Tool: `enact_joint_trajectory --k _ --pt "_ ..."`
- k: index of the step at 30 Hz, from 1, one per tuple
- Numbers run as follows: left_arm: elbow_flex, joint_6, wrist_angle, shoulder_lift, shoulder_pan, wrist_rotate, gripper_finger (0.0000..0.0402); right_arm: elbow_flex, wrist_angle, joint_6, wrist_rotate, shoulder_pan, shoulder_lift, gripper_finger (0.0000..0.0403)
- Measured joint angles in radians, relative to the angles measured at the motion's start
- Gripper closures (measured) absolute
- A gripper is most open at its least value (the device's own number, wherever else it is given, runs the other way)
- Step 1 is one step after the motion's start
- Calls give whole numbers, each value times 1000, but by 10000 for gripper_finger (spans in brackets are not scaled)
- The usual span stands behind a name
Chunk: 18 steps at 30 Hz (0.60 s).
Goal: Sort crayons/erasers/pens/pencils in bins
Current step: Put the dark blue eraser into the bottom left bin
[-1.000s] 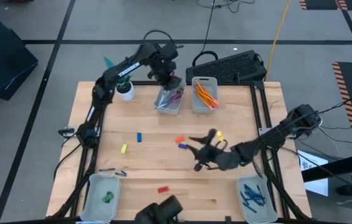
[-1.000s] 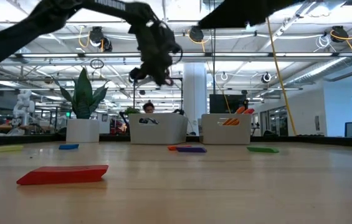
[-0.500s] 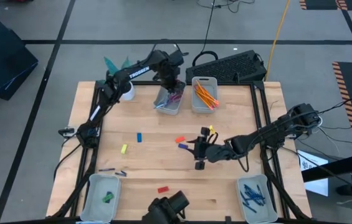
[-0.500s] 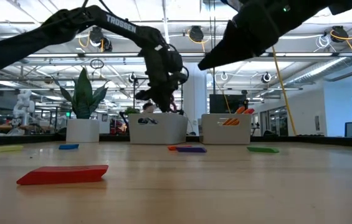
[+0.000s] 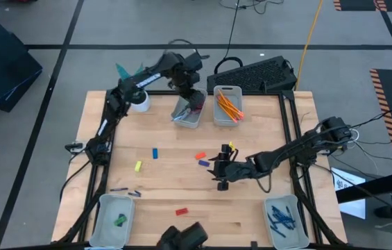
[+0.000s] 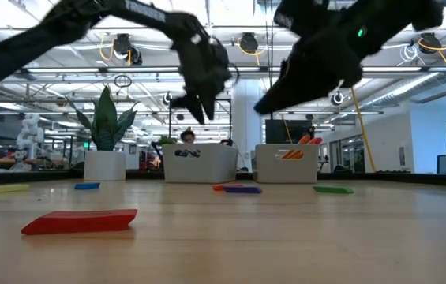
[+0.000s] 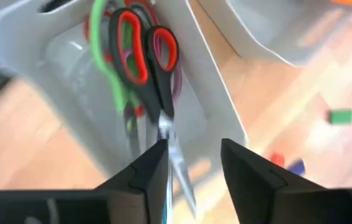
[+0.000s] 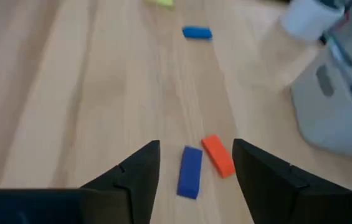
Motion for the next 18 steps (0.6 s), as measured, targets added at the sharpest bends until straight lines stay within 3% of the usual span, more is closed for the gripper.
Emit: enact_joint_trajectory --k 5,11,14,18 --pt "0 28 -57 -171 -60 -115 237 1 61 79 -56 -39 137 210" --pt "-35 56 -17 -400 -240 -273 236 10 111 128 -52 -88 221 211" --pt "-131 72 75 -511 -357 -351 236 10 142 139 -53 -99 249 211" --pt "-369 98 283 -677 -507 -446 237 10 189 166 -54 -107 297 211"
